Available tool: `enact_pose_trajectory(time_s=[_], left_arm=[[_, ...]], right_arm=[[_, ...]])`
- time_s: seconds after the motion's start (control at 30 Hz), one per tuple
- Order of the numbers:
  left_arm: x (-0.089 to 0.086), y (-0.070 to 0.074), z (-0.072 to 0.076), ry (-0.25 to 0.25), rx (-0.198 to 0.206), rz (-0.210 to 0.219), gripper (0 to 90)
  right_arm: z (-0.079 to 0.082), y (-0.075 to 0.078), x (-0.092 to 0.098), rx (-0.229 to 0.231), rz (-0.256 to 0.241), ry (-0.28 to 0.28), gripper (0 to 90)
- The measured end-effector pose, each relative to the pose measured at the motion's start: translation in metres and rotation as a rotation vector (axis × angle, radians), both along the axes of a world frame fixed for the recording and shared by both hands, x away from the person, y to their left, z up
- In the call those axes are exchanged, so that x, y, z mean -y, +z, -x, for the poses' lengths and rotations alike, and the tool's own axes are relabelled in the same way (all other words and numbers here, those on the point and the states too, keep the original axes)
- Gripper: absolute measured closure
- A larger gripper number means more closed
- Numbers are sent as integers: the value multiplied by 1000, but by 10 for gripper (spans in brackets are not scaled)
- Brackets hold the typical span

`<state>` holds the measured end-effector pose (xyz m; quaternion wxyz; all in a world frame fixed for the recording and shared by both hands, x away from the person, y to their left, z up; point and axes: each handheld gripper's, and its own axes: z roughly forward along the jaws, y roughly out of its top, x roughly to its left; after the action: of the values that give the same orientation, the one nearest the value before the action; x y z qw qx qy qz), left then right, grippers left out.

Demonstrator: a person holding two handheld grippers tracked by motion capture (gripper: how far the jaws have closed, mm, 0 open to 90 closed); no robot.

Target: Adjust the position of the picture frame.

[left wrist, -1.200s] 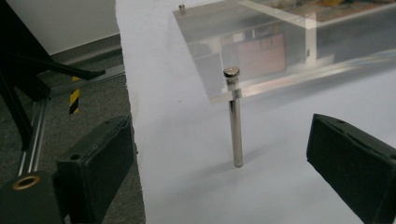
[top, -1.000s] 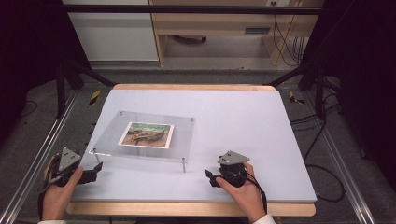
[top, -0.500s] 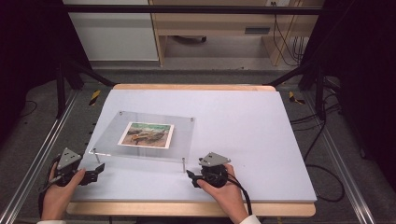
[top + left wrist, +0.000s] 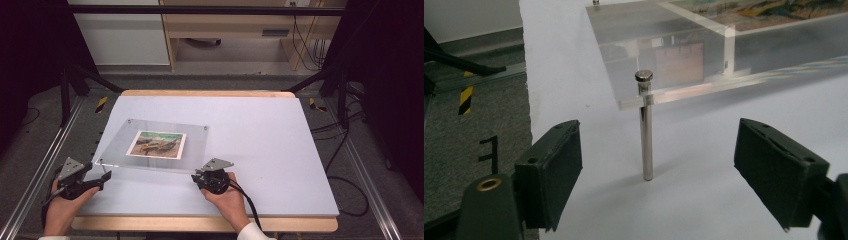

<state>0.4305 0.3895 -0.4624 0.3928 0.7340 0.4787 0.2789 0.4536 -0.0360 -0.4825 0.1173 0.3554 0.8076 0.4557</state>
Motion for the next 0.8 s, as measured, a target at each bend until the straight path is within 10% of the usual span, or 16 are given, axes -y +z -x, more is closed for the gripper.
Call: enact_pose_trajectory(time_s=[0.57, 0.8], left_arm=[[-2, -2, -3, -11, -1, 18, 438], [0, 1, -16, 12, 67, 86, 597]], right_arm=[[-8, 14, 6, -50, -162, -11, 849], [-14, 19, 10, -70, -185, -21, 848]])
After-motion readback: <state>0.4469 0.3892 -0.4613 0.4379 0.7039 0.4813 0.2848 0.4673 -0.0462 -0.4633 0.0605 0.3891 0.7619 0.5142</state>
